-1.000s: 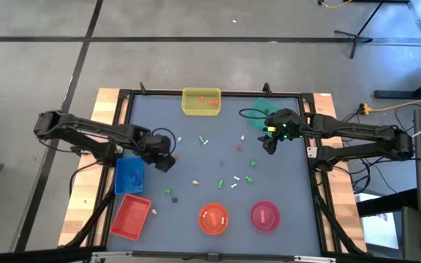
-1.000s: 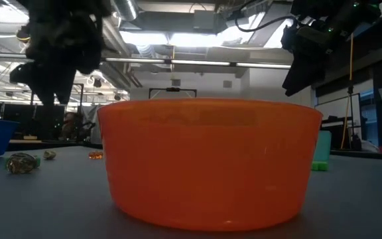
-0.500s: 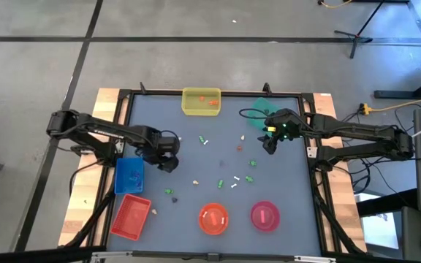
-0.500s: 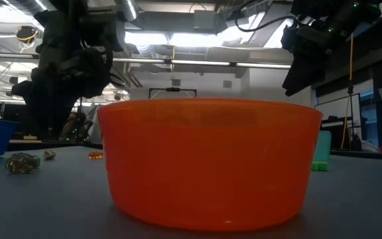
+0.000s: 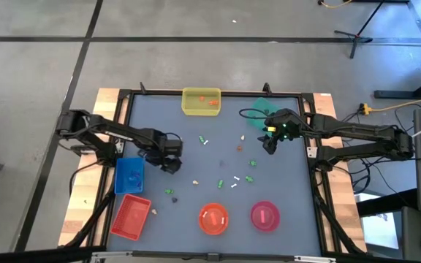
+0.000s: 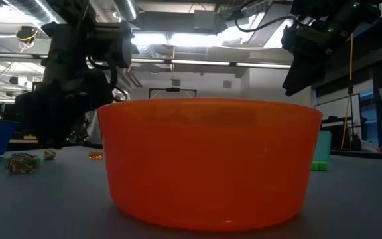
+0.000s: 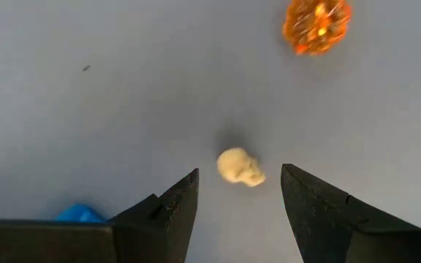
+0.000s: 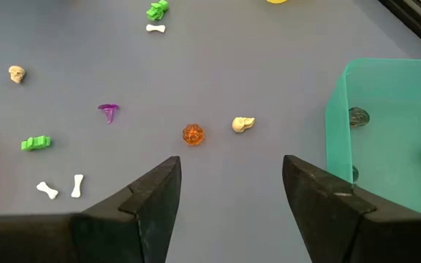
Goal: Sort Halloween decoration
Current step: Put the brown skull toy into the red bin
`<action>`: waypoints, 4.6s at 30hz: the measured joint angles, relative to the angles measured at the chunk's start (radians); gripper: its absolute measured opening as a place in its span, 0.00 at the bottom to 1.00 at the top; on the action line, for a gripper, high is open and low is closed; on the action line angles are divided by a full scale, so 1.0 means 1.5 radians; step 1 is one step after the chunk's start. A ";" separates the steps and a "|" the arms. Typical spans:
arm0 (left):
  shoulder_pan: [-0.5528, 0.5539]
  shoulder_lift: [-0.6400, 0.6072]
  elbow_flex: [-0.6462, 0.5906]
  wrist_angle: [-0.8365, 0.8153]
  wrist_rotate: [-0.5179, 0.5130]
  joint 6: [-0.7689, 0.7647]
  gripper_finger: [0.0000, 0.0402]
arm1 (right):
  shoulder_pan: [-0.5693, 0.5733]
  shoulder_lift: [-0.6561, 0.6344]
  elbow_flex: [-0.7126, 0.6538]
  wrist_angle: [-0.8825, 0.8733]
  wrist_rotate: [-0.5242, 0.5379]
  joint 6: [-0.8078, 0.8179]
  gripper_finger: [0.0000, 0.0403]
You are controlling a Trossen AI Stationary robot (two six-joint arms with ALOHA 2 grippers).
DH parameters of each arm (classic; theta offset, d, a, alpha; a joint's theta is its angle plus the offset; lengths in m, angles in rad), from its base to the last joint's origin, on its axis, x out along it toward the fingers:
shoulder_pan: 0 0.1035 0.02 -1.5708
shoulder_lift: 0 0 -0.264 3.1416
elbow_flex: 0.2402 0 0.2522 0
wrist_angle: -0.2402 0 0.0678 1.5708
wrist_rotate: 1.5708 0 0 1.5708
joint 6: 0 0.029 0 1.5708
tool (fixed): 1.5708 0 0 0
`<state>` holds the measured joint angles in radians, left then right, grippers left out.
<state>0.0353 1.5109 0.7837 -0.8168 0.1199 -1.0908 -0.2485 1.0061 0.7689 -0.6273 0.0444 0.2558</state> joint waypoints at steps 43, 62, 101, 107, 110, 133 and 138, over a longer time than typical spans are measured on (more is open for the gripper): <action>-0.039 0.019 -0.024 0.018 -0.066 -0.074 0.44 | 0.000 0.000 0.000 -0.002 0.000 -0.018 0.59; -0.039 0.019 -0.024 0.020 -0.069 -0.070 0.28 | 0.000 0.000 0.000 -0.002 0.000 -0.018 0.59; -0.039 0.017 -0.021 0.030 -0.069 -0.014 0.12 | 0.000 0.000 0.000 -0.001 0.000 -0.019 0.59; -0.038 0.017 0.008 0.026 -0.092 0.003 0.12 | 0.000 0.000 0.000 -0.001 0.000 -0.019 0.59; -0.038 0.017 0.025 0.024 -0.095 0.018 0.12 | 0.000 0.000 0.000 -0.001 0.000 -0.019 0.59; -0.174 0.016 0.256 -0.179 -0.018 0.018 0.12 | 0.000 0.000 0.000 -0.002 0.000 -0.019 0.59; -0.259 0.016 0.256 -0.183 0.030 -0.083 0.12 | 0.000 0.000 0.000 -0.002 0.000 -0.019 0.59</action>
<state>-0.3539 1.5349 1.1683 -1.0916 0.1649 -1.2156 -0.2485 1.0060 0.7689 -0.6296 0.0444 0.2272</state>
